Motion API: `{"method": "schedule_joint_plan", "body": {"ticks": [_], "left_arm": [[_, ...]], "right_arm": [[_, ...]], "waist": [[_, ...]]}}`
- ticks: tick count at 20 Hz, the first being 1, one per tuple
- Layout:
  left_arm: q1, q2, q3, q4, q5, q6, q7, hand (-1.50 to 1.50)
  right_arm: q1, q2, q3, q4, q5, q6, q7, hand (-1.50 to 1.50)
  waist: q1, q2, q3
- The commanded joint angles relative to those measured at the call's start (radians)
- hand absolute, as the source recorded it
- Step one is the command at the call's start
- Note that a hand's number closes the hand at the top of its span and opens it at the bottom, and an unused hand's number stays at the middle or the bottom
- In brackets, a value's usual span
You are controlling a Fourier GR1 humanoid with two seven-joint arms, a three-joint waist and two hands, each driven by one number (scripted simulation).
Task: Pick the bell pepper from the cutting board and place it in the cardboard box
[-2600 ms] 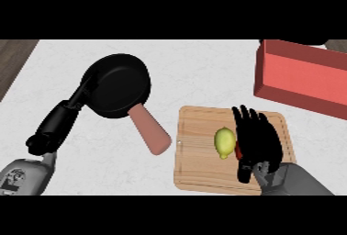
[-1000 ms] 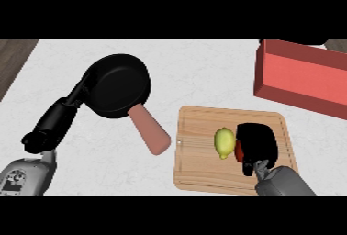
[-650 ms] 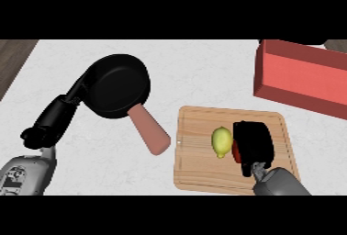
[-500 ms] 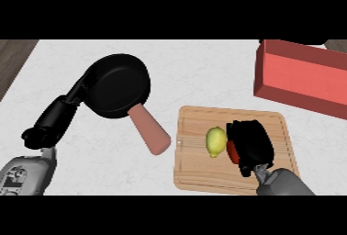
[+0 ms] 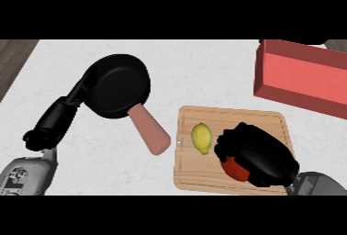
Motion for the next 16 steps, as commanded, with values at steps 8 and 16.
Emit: {"method": "schedule_joint_plan", "body": {"ticks": [8,16], "left_arm": [[-0.019,-0.004,0.019,0.029,-0.013,0.0,-0.02,0.0],[-0.045,-0.026,0.001,0.037,-0.027,-0.01,-0.011,0.0]], "right_arm": [[0.03,-0.092,-0.457,-0.089,-0.443,0.037,-0.072,1.5],[-0.197,-0.117,-0.677,0.261,-0.54,0.083,0.004,1.5]], "waist": [[-0.015,0.0,-0.003],[0.01,0.006,-0.002]]}}
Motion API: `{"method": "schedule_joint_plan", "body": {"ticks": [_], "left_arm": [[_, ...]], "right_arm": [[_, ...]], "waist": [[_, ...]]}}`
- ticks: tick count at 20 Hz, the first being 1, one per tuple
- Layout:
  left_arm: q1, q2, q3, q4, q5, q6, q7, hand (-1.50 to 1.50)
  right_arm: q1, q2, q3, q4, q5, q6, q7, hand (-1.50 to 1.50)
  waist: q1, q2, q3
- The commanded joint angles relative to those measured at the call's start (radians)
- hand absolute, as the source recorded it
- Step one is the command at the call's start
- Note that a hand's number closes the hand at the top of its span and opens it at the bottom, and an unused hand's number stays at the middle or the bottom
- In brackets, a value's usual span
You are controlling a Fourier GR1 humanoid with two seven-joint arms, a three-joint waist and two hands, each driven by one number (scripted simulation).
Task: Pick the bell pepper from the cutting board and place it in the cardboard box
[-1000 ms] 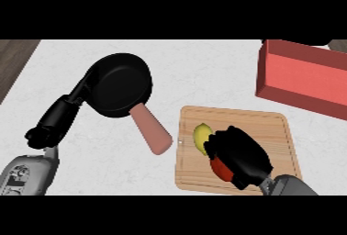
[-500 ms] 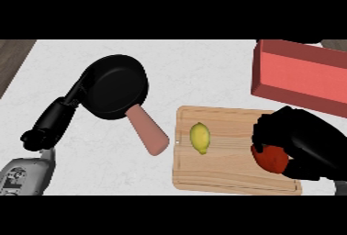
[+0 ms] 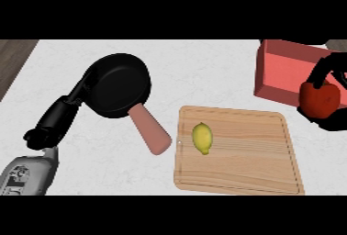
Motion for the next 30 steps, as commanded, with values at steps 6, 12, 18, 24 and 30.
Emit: {"method": "schedule_joint_plan", "body": {"ticks": [6,12,18,24,30], "left_arm": [[-0.027,-0.019,-0.009,-0.001,-0.01,-0.014,0.026,0.0],[0.0,-0.049,-0.036,-0.001,-0.045,0.01,-0.019,0.0],[-0.031,-0.036,-0.034,-0.023,-0.031,-0.021,0.026,0.0],[-0.053,-0.018,-0.008,-0.005,-0.013,-0.043,0.014,0.0],[-0.015,-0.044,-0.039,-0.038,-0.031,-0.032,0.019,0.0]], "right_arm": [[-0.293,-0.049,-0.094,0.564,0.069,-0.004,-0.129,1.5],[-0.338,-0.15,-0.008,0.792,0.204,0.061,-0.264,1.5],[-0.457,-0.196,0.079,1.047,0.323,0.138,-0.371,1.5],[-0.529,-0.199,0.164,1.238,0.448,0.157,-0.41,1.5],[-0.598,-0.191,0.162,1.333,0.437,0.235,-0.658,-1.5]], "waist": [[0.027,0.009,0.001],[0.036,0.013,0.001],[0.056,0.018,0.002],[0.078,0.029,0.003],[0.084,0.027,0.005]]}}
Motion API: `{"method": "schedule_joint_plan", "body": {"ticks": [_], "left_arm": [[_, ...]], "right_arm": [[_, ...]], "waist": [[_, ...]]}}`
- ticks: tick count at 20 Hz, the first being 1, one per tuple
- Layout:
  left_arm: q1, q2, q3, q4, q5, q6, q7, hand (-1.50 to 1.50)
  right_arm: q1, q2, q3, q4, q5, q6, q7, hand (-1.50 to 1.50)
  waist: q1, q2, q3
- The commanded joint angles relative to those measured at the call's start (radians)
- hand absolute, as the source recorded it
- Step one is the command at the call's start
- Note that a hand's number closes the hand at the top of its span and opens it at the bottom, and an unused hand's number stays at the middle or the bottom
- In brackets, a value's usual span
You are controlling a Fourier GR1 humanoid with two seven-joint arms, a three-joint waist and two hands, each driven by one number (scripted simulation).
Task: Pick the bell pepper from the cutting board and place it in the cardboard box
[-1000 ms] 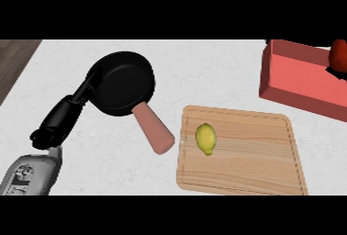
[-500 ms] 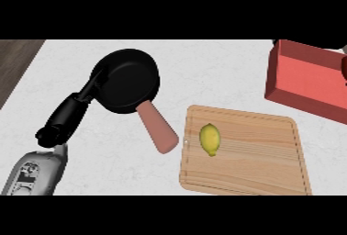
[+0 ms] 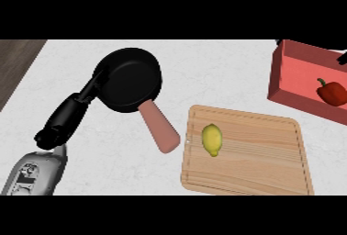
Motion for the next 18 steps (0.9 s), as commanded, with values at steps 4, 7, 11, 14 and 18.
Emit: {"method": "schedule_joint_plan", "body": {"ticks": [4,7,11,14,18], "left_arm": [[0.007,0.01,0.018,-0.013,0.018,-0.013,0.001,0.0],[-0.01,0.0,0.022,0.0,0.018,-0.002,0.015,0.0],[0.004,-0.013,-0.002,-0.008,-0.005,0.01,0.011,0.0],[-0.035,-0.026,-0.006,0.018,-0.014,0.019,0.013,0.0],[-0.01,-0.011,0.003,0.014,-0.018,0.014,-0.021,0.0]], "right_arm": [[-0.054,0.02,-0.141,0.107,-0.166,0.095,-0.226,-1.5],[-0.093,0.086,-0.301,0.188,-0.354,0.213,-0.146,-1.5],[-0.117,0.076,-0.434,0.309,-0.493,0.291,0.0,-1.5],[-0.169,0.029,-0.5,0.362,-0.558,0.338,0.127,-1.5],[-0.165,-0.026,-0.557,0.371,-0.613,0.319,0.187,-1.5]], "waist": [[-0.012,-0.005,0.003],[-0.027,-0.009,0.004],[-0.016,0.001,0.004],[-0.024,0.008,0.003],[-0.001,0.015,0.004]]}}
